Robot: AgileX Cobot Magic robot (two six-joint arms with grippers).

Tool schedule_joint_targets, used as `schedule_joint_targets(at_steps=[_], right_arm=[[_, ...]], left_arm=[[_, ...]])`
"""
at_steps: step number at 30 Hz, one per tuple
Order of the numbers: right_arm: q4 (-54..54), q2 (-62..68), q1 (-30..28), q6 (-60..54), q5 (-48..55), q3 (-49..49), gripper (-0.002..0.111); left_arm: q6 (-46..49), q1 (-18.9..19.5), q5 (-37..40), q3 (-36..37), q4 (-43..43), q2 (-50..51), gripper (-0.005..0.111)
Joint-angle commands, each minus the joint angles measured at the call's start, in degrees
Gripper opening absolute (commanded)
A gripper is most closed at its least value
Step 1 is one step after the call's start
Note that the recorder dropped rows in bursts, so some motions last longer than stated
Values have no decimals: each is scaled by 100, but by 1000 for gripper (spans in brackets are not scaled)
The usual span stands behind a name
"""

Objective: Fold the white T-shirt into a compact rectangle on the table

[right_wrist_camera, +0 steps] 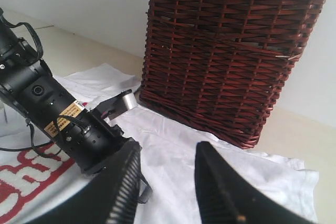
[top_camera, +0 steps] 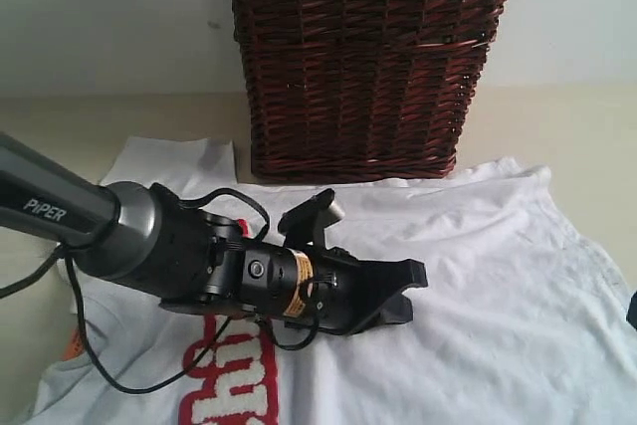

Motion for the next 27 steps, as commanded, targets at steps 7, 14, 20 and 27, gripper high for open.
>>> schedule_joint_targets(at_steps=[7,14,20,27], right_arm=[[21,13,-21,-12,-4,30,35],[21,13,-21,-12,-4,30,35],[21,13,-21,-12,-4,30,35],[21,13,-21,-12,-4,30,35]], left_arm=[[-141,-317,-47,-637,57,339,0],[-104,77,-252,-661,269,-214,0],[5,775,449,-661,1482,-1207,0],[-984,1246,1780,174,4607,-2171,0]])
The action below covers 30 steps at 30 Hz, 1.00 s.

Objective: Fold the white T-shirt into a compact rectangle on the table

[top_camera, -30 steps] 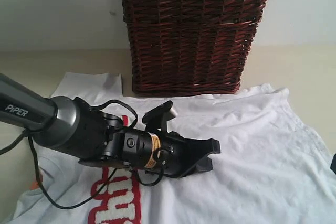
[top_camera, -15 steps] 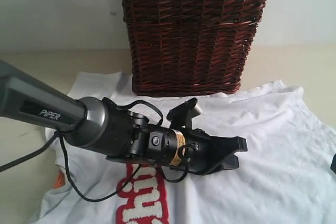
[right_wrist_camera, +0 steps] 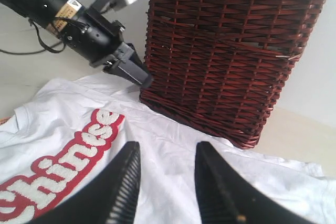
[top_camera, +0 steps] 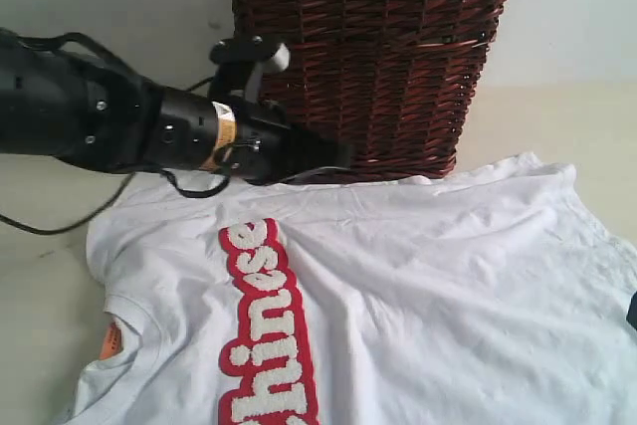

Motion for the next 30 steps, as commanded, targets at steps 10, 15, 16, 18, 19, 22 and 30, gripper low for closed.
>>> schedule_joint_targets(at_steps=[10,15,16,18,19,22,30], right_arm=[[21,13,-21,-12,-4,30,35],[21,13,-21,-12,-4,30,35],[21,13,-21,-12,-4,30,35],[21,13,-21,-12,-4,30,35],[21,13,-21,-12,-4,30,35],[21,13,-21,-12,-4,30,35],[21,13,-21,-12,-4,30,35]], left_arm=[[261,651,641,2754,916,-1522,0],[3663,651,-784,3022,916,-2337,0],[3946,651,-843,3022,916,-2509,0],[3945,651,-808,3033,916,-2787,0],[3958,667,-708,3057,916,-2908,0],[4219,836,-290,3259,916,-3074,0],[4643,1570,493,3708,916,-2828,0]])
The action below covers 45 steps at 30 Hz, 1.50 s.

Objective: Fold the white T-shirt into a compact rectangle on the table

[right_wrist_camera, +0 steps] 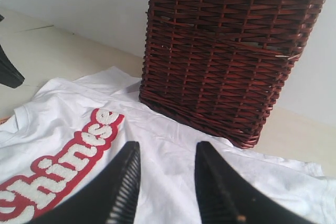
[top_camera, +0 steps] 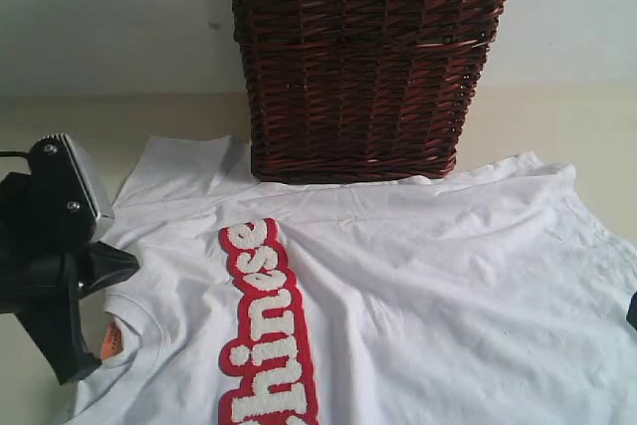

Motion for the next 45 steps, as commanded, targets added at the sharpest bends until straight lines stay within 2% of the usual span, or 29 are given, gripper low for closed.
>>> schedule_joint_targets(at_steps=[1,5,7,10,14,15,16,19,26,29,36,42,45], right_arm=[[21,13,-21,-12,-4,30,35],[21,13,-21,-12,-4,30,35],[21,13,-21,-12,-4,30,35],[21,13,-21,-12,-4,30,35],[21,13,-21,-12,-4,30,35],[21,13,-21,-12,-4,30,35],[21,13,-21,-12,-4,30,35],[21,13,-21,-12,-4,30,35],[21,13,-21,-12,-4,30,35],[21,13,-21,-12,-4,30,35],[21,13,-21,-12,-4,30,35],[21,13,-21,-12,-4,30,35],[21,13,-21,-12,-4,30,35]], left_arm=[[126,290,219,57,-5,232,0],[275,330,169,57,-5,441,0],[275,330,-142,57,-5,452,4],[275,330,-637,57,-5,452,22],[248,330,-662,57,-5,452,60],[248,330,-662,57,-5,464,66],[248,330,-689,57,-5,465,67],[236,330,-711,57,-5,547,58],[213,330,-140,57,-5,1101,14],[213,330,-208,57,-5,1358,3],[42,330,148,57,-5,1742,0],[-734,330,1965,57,-5,1753,0],[-781,330,2211,57,-59,1753,0]])
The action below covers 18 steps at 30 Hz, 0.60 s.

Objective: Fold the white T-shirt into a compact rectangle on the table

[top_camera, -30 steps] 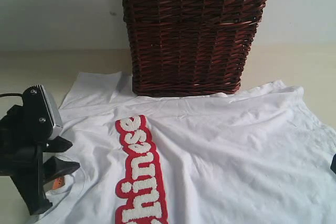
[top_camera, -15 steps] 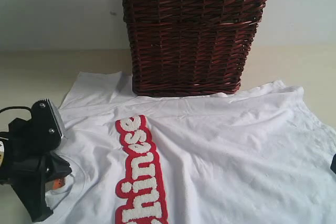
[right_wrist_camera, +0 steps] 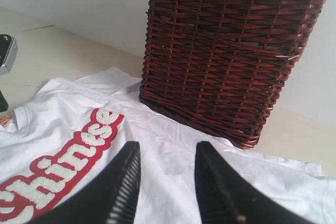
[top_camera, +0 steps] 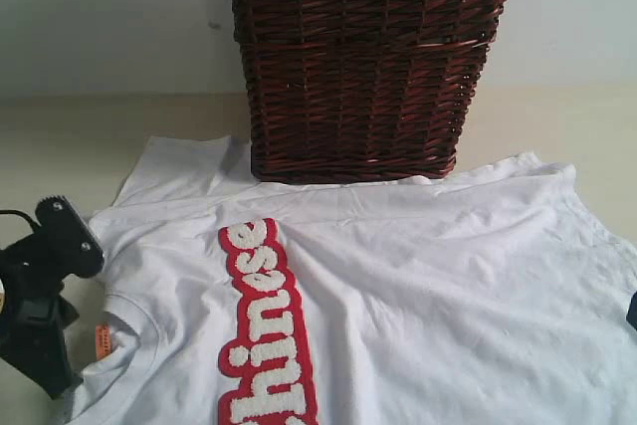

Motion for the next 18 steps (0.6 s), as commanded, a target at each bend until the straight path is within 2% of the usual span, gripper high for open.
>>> schedule_joint_targets(at_steps=[1,5,7,12,14,18], right_arm=[[21,13,-21,-12,-4,30,35],[21,13,-21,-12,-4,30,35],[21,13,-21,-12,-4,30,35],[21,13,-21,-12,-4,30,35],[21,13,-21,-12,-4,30,35],[21,13,-21,-12,-4,30,35]], left_arm=[[-217,12,463,17,-129,0,0],[-231,12,-76,17,-737,-241,0],[-231,12,-636,17,-917,-522,0],[-76,12,-3005,17,-263,-995,0],[-179,12,-3148,29,-18,-866,0],[-280,12,-2586,53,-18,-495,0]])
